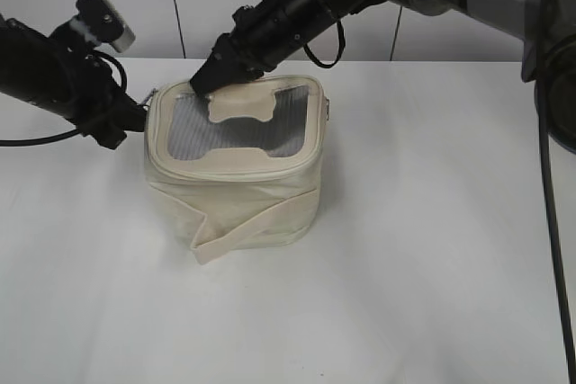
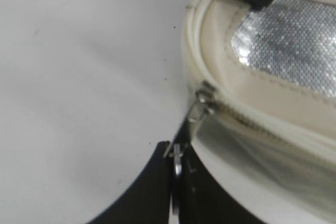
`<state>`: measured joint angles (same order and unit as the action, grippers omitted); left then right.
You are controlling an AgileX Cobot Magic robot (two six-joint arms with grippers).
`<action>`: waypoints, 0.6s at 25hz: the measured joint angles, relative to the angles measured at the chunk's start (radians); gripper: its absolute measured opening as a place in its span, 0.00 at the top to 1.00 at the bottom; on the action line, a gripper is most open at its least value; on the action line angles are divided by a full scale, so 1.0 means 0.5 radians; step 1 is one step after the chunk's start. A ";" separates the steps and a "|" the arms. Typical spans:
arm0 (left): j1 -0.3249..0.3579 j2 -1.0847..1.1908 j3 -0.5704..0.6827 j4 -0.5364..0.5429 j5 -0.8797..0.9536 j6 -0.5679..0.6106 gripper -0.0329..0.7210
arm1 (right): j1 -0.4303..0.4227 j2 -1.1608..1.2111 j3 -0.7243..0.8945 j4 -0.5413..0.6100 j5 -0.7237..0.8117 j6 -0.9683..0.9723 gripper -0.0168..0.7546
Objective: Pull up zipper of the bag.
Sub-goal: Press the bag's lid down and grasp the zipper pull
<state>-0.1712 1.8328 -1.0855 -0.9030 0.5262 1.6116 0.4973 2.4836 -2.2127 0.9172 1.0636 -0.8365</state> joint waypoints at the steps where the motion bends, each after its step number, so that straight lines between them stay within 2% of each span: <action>1: 0.007 -0.032 0.020 0.051 0.001 -0.050 0.94 | -0.004 0.000 0.000 -0.001 0.000 0.028 0.92; 5: 0.013 -0.189 0.132 0.145 -0.001 -0.154 0.94 | -0.029 0.000 0.000 0.005 0.000 0.142 0.92; 15: 0.007 -0.515 0.482 0.110 0.017 -0.248 0.94 | -0.040 0.002 -0.007 0.040 0.036 0.218 0.92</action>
<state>-0.1677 1.5751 -0.8443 -0.8479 0.5345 1.4876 0.4774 2.4844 -2.2163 0.9373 1.0818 -0.7275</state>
